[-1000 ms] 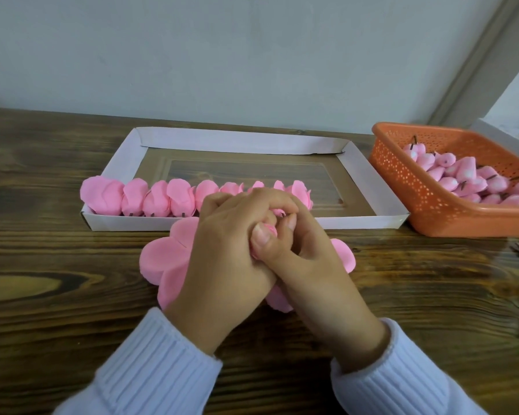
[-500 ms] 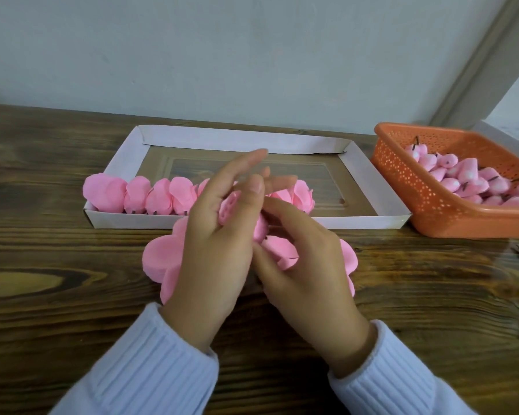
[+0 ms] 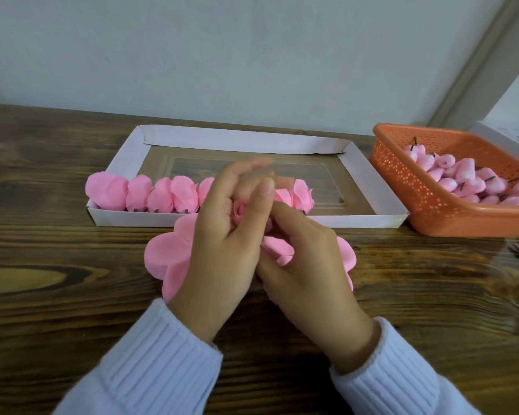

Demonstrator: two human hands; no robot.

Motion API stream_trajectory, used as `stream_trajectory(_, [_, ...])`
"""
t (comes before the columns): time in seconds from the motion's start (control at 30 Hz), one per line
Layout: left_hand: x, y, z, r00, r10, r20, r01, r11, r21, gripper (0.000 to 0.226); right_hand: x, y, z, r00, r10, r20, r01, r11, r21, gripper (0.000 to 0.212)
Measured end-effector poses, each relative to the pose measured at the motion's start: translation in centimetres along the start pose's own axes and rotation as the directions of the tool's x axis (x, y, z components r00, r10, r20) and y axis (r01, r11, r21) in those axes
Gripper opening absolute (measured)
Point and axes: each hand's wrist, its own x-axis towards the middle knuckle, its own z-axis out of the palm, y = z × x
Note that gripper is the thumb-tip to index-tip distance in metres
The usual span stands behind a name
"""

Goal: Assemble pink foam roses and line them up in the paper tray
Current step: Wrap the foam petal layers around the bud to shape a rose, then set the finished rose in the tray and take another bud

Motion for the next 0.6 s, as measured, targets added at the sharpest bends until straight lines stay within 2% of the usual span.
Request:
stream_trajectory(0.1, [-0.2,-0.2,-0.2,0.997,0.005,-0.071,-0.008,0.999,-0.044,0.036,0.5,-0.3,-0.8,0.995,0.099,-0.008,-0.099,0.993,0.066,0.007])
stream_trajectory(0.23, [0.0,-0.7,-0.7,0.983,-0.043,-0.181,0.055,0.996,0.063,0.043,3.0,1.1,-4.1,0.966,0.222,-0.135,-0.202,0.968,0.148,0.007])
stream_trajectory(0.3, [0.3,-1.0,-0.9,0.968,-0.103,-0.228,0.119,0.991,0.056,0.042,4.9,3.1,-5.8,0.947,0.268,-0.177,-0.264,0.964,0.042,0.016])
stream_trajectory(0.37, [0.5,-1.0,-0.9,0.954,-0.16,-0.255,0.173,0.984,0.032,0.042,6.9,5.6,-7.2,0.926,0.333,-0.18,-0.359,0.923,-0.139,0.015])
stream_trajectory(0.47, [0.5,-0.9,-0.9,0.932,-0.226,-0.282,0.238,0.971,0.008,0.04,8.7,9.6,-8.7,0.868,0.462,-0.183,-0.497,0.804,-0.327,0.003])
stream_trajectory(0.53, [0.6,-0.9,-0.8,0.921,-0.261,-0.289,0.274,0.962,0.006,0.04,9.2,11.8,-9.0,0.818,0.557,-0.143,-0.557,0.703,-0.442,0.012])
stream_trajectory(0.6, [0.7,-0.9,-0.8,0.915,-0.286,-0.286,0.301,0.953,0.011,0.042,9.4,12.8,-8.8,0.779,0.62,-0.09,-0.553,0.613,-0.565,0.019])
